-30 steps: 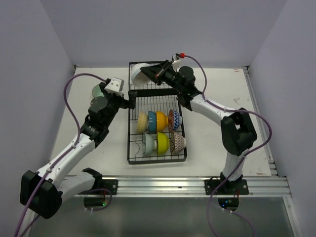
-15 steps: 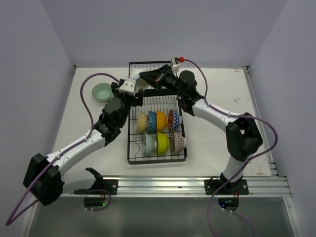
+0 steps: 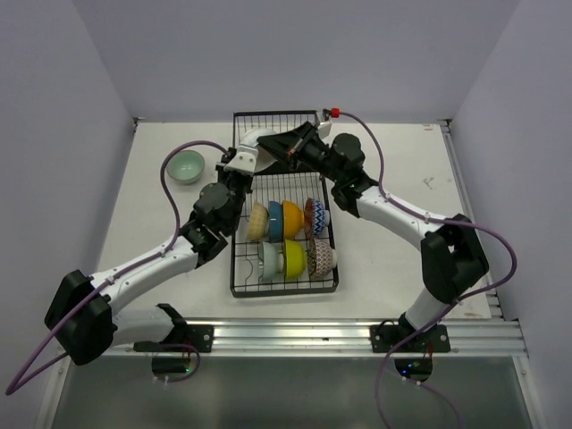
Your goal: Unload the bowls from the dish rack
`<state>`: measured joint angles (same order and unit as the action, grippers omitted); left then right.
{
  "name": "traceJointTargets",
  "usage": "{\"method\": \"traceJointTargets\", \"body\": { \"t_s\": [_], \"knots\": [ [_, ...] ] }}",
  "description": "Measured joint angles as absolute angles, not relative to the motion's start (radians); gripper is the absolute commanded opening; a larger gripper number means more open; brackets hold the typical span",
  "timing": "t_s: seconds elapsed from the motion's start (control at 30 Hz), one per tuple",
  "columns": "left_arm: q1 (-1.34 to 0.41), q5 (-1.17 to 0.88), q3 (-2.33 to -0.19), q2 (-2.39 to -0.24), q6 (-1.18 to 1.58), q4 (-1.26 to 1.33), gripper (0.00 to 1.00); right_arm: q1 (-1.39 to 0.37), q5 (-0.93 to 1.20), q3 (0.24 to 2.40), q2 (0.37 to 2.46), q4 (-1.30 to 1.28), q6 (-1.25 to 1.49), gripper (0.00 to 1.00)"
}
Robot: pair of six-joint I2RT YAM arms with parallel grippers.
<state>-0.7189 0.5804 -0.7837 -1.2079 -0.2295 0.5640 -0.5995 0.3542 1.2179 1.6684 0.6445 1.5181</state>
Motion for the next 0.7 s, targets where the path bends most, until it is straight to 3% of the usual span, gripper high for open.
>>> {"method": "traceJointTargets", "body": {
  "t_s": [0.2, 0.33, 0.43, 0.7],
  "knots": [
    [-0.722, 0.594, -0.784, -1.225, -0.228, 0.567, 0.24, -0.603, 0.349, 1.199, 1.668, 0.652, 1.527, 0.00],
    [-0.722, 0.600, -0.784, -1.233, -0.228, 0.567, 0.07, -0.604, 0.347, 1.187, 1.668, 0.660, 1.536, 0.00],
    [-0.722, 0.604, -0.785, -1.242, -0.228, 0.569, 0.00, -0.606, 0.346, 1.180, 1.668, 0.664, 1.541, 0.00],
    [-0.721, 0.610, -0.792, -1.265, -0.229, 0.562, 0.00, -0.607, 0.331, 1.152, 1.668, 0.680, 1.554, 0.03]
  ]
}}
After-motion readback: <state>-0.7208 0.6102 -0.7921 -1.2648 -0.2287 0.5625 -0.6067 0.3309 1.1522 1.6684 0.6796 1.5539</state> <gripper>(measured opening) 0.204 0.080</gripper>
